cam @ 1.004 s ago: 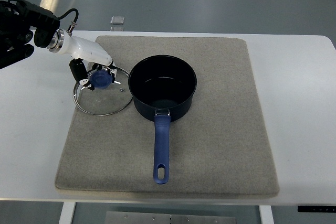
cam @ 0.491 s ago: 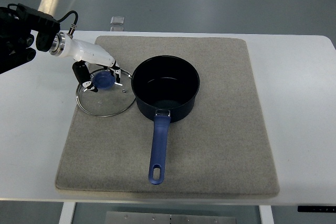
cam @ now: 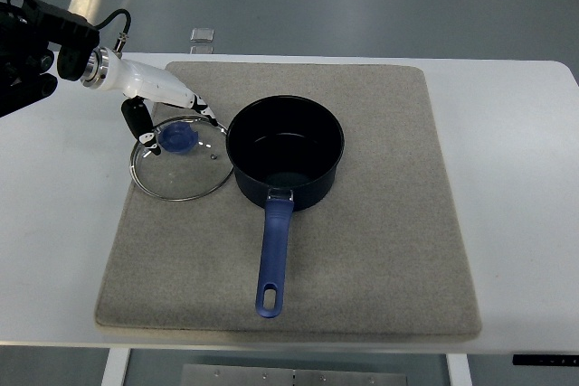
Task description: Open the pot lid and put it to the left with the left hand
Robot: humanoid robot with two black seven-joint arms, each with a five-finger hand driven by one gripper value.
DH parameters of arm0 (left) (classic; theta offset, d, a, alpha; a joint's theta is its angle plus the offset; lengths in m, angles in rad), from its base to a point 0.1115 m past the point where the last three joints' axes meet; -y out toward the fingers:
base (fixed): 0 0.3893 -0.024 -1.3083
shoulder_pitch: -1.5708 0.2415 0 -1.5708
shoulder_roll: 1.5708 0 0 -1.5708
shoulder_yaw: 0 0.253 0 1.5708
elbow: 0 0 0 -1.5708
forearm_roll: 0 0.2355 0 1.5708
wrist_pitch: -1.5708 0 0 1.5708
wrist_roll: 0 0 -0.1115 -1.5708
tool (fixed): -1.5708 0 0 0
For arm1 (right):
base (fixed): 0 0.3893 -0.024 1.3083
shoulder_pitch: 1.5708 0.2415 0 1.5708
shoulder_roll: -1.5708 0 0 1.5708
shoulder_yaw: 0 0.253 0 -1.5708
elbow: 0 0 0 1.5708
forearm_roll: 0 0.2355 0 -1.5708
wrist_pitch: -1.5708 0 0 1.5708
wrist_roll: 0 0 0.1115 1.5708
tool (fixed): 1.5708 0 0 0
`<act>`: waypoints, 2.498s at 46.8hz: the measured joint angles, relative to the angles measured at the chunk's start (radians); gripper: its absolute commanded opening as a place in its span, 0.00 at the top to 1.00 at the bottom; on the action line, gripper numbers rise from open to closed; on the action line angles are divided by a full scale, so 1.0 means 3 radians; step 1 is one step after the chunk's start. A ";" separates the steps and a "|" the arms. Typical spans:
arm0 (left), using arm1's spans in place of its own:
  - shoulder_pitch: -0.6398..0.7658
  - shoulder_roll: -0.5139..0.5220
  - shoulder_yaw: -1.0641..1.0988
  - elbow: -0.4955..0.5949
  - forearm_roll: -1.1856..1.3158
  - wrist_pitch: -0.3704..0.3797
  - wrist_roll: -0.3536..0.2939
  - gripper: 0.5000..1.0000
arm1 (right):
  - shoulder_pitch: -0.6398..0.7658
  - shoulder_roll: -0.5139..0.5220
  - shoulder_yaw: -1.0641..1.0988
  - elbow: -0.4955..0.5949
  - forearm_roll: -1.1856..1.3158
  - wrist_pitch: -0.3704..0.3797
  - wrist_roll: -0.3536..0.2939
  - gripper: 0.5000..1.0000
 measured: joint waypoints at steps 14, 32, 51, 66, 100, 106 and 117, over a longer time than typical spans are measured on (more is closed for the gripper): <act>-0.0025 0.0004 -0.0273 0.0021 -0.0035 0.0003 0.0001 0.11 | 0.0000 0.0000 0.0000 -0.0001 0.0000 0.0000 0.0000 0.17; 0.0068 -0.0212 -0.0808 0.0526 -0.1340 0.0017 0.0002 0.08 | 0.0000 0.0000 0.0001 0.0000 0.0000 0.0000 0.0000 0.17; 0.0282 -0.0749 -0.0828 0.1653 -0.3407 0.0008 0.0002 0.11 | 0.0000 0.0000 0.0001 -0.0001 0.0000 0.0000 0.0000 0.17; 0.0373 -0.0748 -0.1411 0.1963 -0.4298 0.0039 0.0001 0.20 | 0.0000 0.0000 0.0000 0.0000 0.0000 -0.0001 0.0000 0.17; 0.0547 -0.0628 -0.2737 0.2383 -0.4740 0.1266 0.0049 0.25 | 0.0001 0.0000 0.0001 0.0000 0.0000 0.0000 0.0000 0.17; 0.0564 -0.0532 -0.2778 0.2406 -0.4833 0.1384 0.0153 0.24 | 0.0000 0.0000 0.0000 0.0000 0.0000 0.0000 0.0000 0.17; 0.0730 -0.0407 -0.2820 0.2367 -0.5070 0.1325 0.0348 0.22 | 0.0000 0.0000 0.0000 -0.0001 0.0000 0.0000 0.0000 0.17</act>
